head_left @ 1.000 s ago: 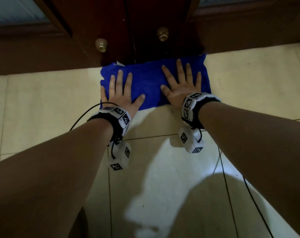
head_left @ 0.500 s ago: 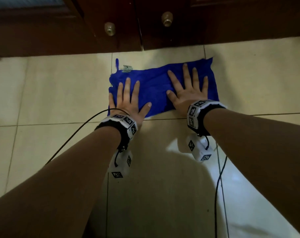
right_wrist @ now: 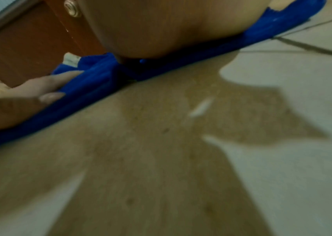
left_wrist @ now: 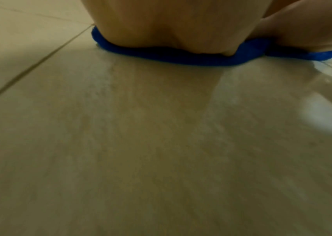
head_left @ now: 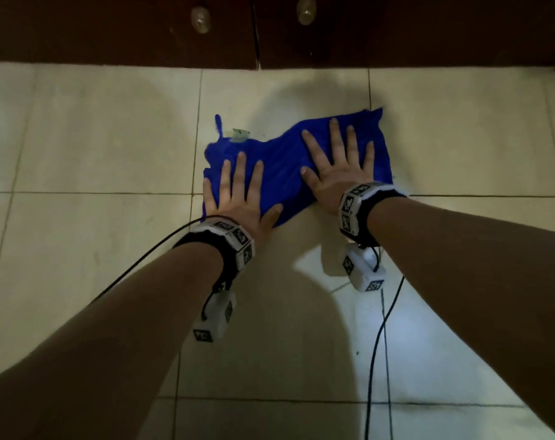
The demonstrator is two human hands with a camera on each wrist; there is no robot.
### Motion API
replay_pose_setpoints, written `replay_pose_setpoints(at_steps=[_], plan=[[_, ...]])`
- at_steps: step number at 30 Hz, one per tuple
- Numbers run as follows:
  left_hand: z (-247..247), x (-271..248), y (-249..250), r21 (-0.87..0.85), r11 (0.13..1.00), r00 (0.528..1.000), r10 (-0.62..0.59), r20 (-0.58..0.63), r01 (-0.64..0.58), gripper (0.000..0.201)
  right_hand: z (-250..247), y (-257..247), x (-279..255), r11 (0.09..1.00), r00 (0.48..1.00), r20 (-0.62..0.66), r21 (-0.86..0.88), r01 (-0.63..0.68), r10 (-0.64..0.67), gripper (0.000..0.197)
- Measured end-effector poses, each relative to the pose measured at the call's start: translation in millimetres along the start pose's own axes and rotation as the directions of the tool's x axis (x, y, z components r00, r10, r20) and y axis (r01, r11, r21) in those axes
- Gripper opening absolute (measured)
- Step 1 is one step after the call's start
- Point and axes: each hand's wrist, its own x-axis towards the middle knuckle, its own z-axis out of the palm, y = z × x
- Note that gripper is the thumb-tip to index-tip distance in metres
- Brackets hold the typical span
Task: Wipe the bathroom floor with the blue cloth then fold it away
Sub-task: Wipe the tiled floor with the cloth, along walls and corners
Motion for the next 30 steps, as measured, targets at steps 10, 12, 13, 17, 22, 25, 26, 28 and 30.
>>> replay_pose_setpoints(at_steps=[10,12,13,17,22,25,26,28,30], plan=[[-5.8,21.8,-19.3,0.037,0.987,0.985,0.156,-0.077,-0.154,0.075,-8.5,-7.4,-3.3,0.996,0.996,0.034,-0.025,-0.086,0.087,0.062],[-5.8,19.3,-20.3,0.028,0.987,0.986,0.161,-0.045,-0.16,0.077,-3.1,-12.6,-15.2,0.992,0.992,0.034,-0.005,-0.125,0.125,0.063],[-5.8,14.9,-22.5,0.032,0.986,0.986,0.165,-0.031,-0.164,0.077,1.7,-17.1,-22.7,0.99,0.989,0.032,0.013,-0.143,0.142,0.063],[3.1,-22.9,-30.4,0.043,0.976,0.976,0.213,-0.052,-0.211,0.076,25.8,-27.3,-64.5,0.978,0.979,0.0,0.057,-0.203,0.203,0.063],[19.6,-79.0,-38.7,0.021,0.981,0.981,0.193,-0.035,-0.192,0.076,47.8,-32.2,-109.1,0.989,0.989,0.041,0.034,-0.144,0.142,0.064],[30.0,-108.9,-36.4,0.002,0.986,0.985,0.165,-0.05,-0.165,0.075,57.3,-35.4,-134.9,0.992,0.99,0.067,0.014,-0.129,0.128,0.064],[34.5,-119.7,-35.0,-0.001,0.988,0.986,0.154,-0.063,-0.154,0.076,60.2,-36.1,-143.9,0.992,0.989,0.081,0.003,-0.123,0.123,0.064],[43.7,-140.2,-33.2,-0.009,0.99,0.987,0.142,-0.074,-0.143,0.077,65.0,-37.0,-162.7,0.993,0.987,0.111,-0.023,-0.113,0.115,0.065],[56.4,-160.7,-31.8,-0.032,0.987,0.986,0.155,-0.068,-0.158,0.08,70.2,-39.3,-185.6,0.992,0.981,0.143,-0.036,-0.125,0.129,0.065]])
